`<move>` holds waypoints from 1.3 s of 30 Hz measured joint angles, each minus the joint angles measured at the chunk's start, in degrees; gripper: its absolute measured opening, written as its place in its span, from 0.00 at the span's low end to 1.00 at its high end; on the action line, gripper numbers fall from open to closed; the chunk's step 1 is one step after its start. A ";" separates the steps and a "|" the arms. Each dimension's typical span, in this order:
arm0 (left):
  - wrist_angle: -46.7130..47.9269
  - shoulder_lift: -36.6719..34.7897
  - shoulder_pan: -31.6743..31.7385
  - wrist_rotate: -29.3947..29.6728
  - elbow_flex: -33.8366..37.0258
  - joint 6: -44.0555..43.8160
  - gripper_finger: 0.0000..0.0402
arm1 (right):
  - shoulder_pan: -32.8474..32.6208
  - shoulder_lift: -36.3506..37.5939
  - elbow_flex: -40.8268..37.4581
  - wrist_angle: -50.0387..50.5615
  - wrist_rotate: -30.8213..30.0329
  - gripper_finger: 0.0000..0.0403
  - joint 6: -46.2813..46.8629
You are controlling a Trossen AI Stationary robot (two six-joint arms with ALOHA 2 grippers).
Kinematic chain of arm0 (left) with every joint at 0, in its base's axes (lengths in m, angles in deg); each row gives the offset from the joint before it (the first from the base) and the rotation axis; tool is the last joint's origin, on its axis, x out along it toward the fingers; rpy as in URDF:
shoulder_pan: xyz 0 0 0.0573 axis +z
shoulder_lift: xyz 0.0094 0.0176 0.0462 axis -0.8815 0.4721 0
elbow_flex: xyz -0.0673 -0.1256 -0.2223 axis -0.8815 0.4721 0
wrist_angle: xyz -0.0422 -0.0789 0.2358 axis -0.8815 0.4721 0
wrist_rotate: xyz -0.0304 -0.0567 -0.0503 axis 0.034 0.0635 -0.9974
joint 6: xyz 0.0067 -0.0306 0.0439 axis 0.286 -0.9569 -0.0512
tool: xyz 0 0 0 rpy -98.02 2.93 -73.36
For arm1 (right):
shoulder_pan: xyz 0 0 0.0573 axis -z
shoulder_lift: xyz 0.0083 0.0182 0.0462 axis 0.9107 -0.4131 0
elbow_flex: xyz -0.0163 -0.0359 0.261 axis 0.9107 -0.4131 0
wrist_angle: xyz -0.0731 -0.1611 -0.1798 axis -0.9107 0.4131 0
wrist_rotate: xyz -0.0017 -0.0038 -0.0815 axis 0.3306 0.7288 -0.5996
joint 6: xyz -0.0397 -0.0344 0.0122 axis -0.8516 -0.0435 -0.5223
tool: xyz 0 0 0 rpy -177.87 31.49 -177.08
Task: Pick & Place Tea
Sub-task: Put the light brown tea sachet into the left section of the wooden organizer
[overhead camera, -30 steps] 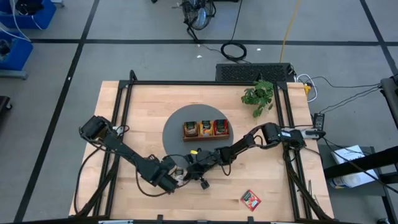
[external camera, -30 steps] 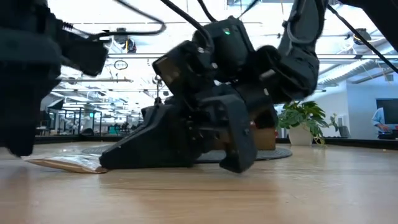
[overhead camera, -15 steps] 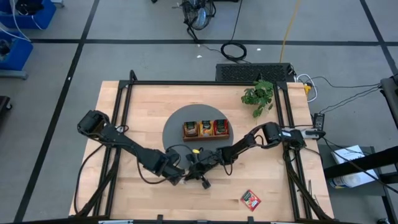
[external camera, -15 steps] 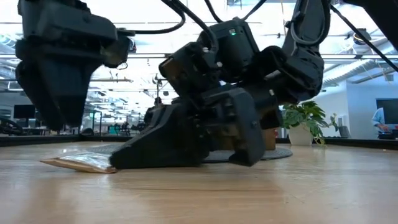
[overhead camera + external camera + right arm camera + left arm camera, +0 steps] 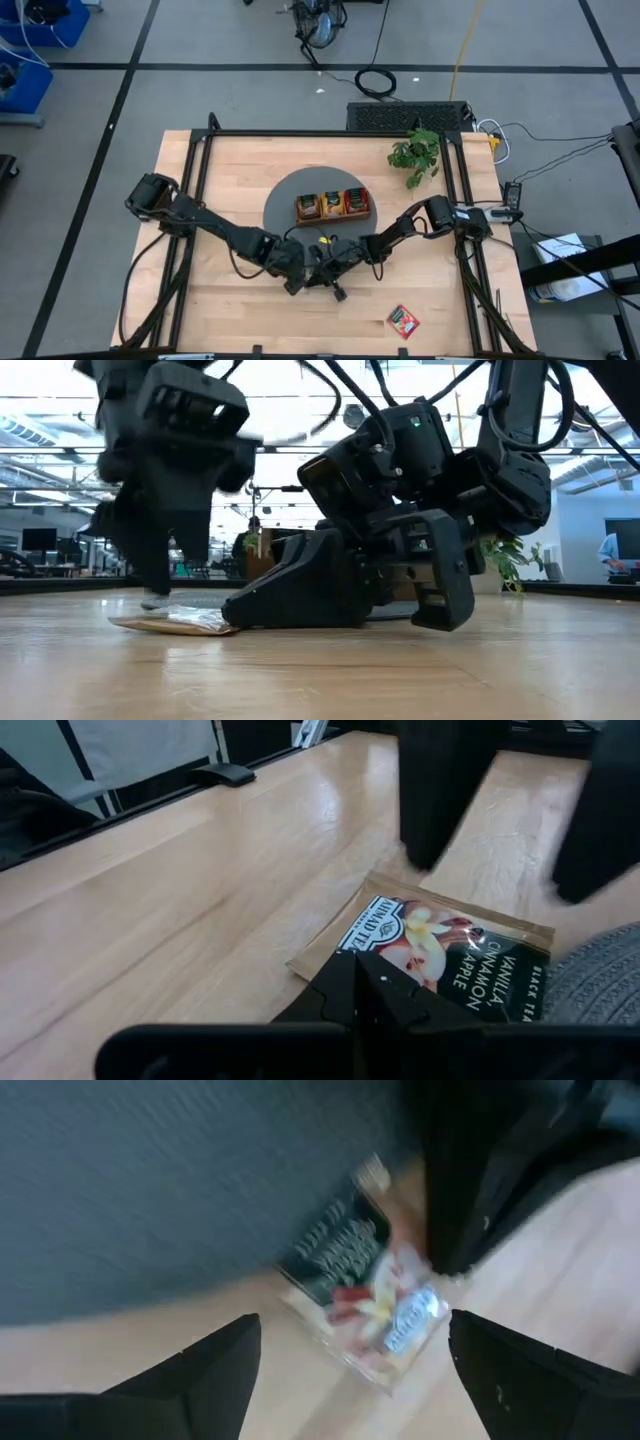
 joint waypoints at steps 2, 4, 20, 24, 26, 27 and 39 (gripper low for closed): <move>-7.62 0.07 0.66 -4.15 3.47 -1.24 0.80 | -0.36 0.03 0.00 0.36 -0.29 0.00 -0.71; -12.01 0.02 0.90 -5.43 6.12 -2.38 0.80 | -0.60 0.07 0.00 0.91 -0.40 0.00 -1.54; -15.60 -0.66 1.08 -3.92 8.44 -1.67 0.80 | -0.31 0.20 0.35 2.89 -0.93 0.00 -0.09; -18.30 -0.47 1.12 -1.15 8.58 0.20 0.74 | -0.31 0.20 0.35 2.89 -0.95 0.00 0.02; -20.57 -0.44 1.13 -0.78 8.64 1.24 0.68 | -0.31 0.20 0.35 2.90 -0.96 0.00 0.02; -21.50 -0.44 1.14 -0.75 8.64 1.63 0.65 | -0.31 0.20 0.35 2.90 -0.96 0.00 0.02; -22.13 -0.44 1.12 -0.63 8.59 6.61 0.21 | -0.27 0.20 0.35 2.87 -1.02 0.00 0.00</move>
